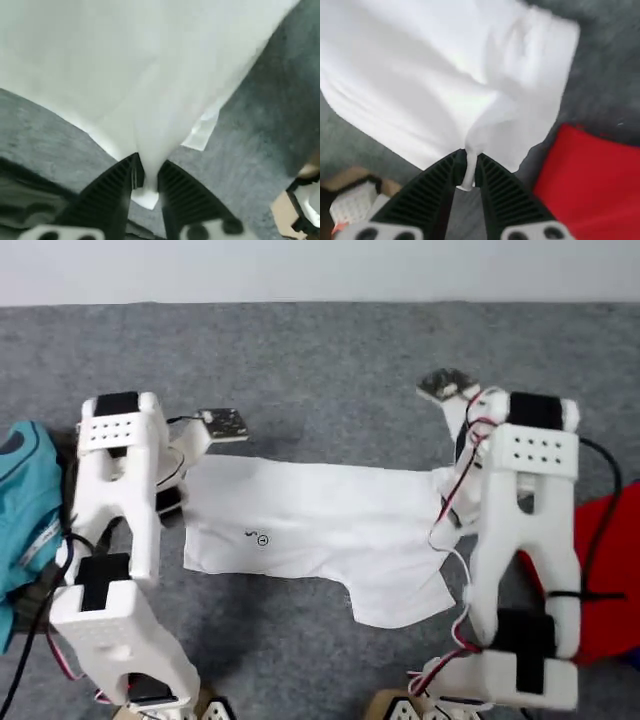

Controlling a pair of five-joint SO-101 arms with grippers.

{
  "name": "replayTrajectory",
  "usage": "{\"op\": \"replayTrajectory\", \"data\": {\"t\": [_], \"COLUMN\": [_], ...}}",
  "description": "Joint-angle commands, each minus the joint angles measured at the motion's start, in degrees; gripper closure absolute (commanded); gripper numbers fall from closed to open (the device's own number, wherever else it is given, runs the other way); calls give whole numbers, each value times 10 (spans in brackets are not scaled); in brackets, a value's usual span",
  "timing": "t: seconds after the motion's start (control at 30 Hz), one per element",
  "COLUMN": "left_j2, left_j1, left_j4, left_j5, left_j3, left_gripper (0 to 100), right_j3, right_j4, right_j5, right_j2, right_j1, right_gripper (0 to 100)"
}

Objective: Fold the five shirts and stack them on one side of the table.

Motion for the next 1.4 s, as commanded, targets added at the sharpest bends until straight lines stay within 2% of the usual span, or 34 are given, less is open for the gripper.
{"op": "replayTrajectory", "data": {"t": [0.0,0.27,0.37,0.43,0.5,0.77,0.9,1.07,1.2,1.37], "left_j2": [-35,-34,-37,-40,-40,-41,-41,-41,-41,-34], "left_j1": [-4,10,9,7,0,-18,-18,-15,-18,-5], "left_j4": [11,-54,-55,-59,-60,-56,-28,12,14,-6], "left_j5": [-12,-12,-10,-9,-9,-8,-9,-11,-4,87], "left_j3": [22,85,80,69,50,-48,-82,-116,-167,-224], "left_gripper": [998,976,918,913,910,913,915,992,997,997], "right_j3": [34,106,92,67,39,-28,-30,-29,-28,-29], "right_j4": [18,-21,-7,10,20,20,15,-6,-5,-6], "right_j5": [11,11,8,8,8,9,-1,-28,-29,-41], "right_j2": [-51,-58,-59,-66,-80,-150,-151,-150,-123,-88], "right_j1": [5,-19,-18,-20,-20,-15,-15,-6,21,31], "right_gripper": [983,969,852,768,731,727,727,727,727,727]}}
